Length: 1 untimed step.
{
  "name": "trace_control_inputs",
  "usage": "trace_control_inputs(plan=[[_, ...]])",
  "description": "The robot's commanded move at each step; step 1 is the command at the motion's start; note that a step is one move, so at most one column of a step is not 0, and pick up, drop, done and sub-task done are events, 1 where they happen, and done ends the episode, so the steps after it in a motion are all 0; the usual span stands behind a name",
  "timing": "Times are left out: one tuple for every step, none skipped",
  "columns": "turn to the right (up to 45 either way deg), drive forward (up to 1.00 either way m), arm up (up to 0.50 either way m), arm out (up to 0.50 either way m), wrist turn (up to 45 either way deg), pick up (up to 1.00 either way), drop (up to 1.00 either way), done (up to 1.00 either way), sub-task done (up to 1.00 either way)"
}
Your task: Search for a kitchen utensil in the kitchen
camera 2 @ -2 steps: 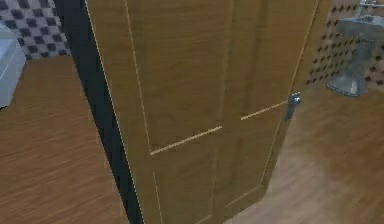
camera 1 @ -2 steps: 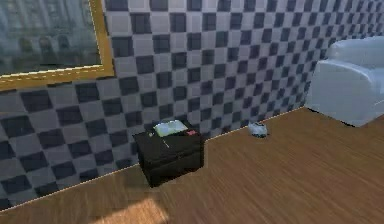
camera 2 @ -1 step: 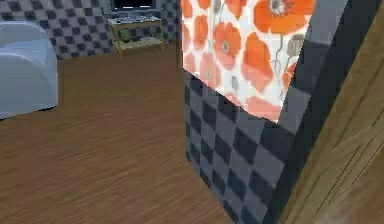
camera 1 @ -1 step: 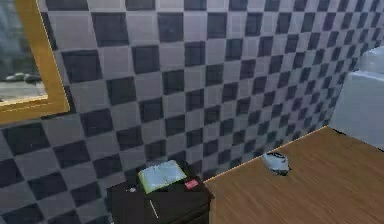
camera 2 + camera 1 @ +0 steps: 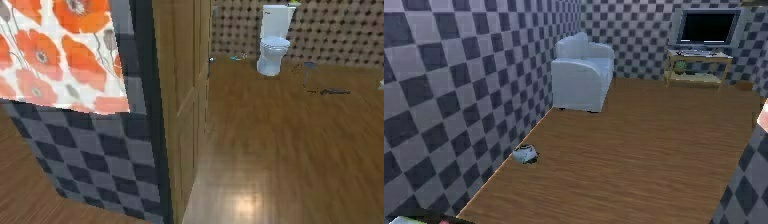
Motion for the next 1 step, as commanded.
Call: trace_control_inputs(plan=[[24.0,0.0,0.0,0.0,0.0,0.0,0.0,0.0,0.0]])
